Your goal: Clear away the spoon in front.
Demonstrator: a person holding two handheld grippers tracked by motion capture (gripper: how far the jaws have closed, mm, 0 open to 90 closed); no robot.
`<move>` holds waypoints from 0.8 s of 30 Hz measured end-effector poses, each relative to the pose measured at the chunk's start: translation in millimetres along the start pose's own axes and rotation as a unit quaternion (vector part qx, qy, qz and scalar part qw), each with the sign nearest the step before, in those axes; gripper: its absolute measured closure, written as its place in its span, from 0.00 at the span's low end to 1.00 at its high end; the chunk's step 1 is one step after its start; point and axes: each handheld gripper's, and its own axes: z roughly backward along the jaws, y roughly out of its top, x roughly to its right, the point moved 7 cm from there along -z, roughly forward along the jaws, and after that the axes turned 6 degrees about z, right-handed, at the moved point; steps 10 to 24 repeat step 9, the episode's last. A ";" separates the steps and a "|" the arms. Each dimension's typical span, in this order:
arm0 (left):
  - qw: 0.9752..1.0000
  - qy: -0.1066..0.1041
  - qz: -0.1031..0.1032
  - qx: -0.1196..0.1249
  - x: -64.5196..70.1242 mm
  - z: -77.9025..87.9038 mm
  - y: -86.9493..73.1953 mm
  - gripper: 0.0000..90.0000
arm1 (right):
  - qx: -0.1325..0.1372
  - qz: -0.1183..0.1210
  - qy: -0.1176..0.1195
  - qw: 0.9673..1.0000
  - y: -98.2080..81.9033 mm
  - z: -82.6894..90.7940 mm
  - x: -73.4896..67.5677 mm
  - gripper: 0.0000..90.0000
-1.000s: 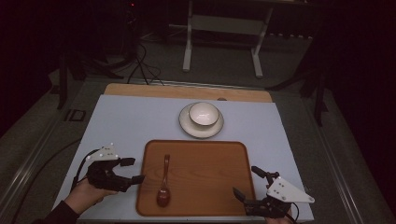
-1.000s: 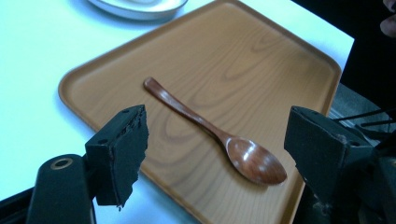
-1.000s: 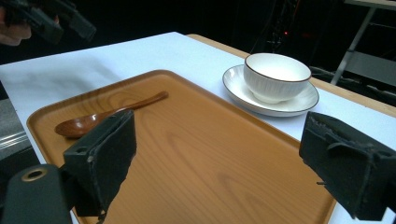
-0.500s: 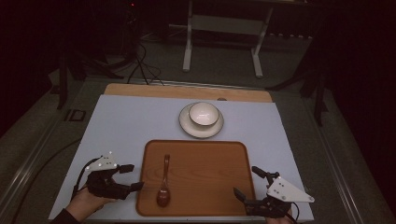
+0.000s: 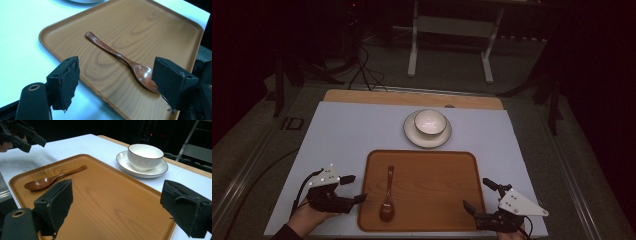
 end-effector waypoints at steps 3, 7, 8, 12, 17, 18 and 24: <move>1.000 -0.002 0.000 -0.001 0.2 -1.1 -0.8 0.24 | 0.000 -0.002 0.001 1.000 -0.4 -0.4 0.3 0.12; 1.000 -0.006 0.001 -0.007 0.6 -2.9 -2.3 0.24 | 0.000 -0.001 0.003 1.000 -0.7 -0.9 -0.2 0.12; 1.000 -0.005 -0.001 -0.008 0.5 -3.4 -2.8 0.24 | 0.000 -0.002 0.004 1.000 -0.6 -0.9 -0.3 0.12; 1.000 -0.006 -0.001 -0.009 0.5 -3.8 -3.0 0.24 | 0.000 -0.001 0.003 1.000 -0.6 -0.9 -0.3 0.12; 1.000 -0.006 -0.001 -0.009 0.5 -3.8 -3.0 0.24 | 0.000 -0.001 0.003 1.000 -0.6 -0.9 -0.3 0.12; 1.000 -0.006 -0.001 -0.009 0.5 -3.8 -3.0 0.24 | 0.000 -0.001 0.003 1.000 -0.6 -0.9 -0.3 0.12; 1.000 -0.006 -0.001 -0.009 0.5 -3.8 -3.0 0.24 | 0.000 -0.001 0.003 1.000 -0.6 -0.9 -0.3 0.12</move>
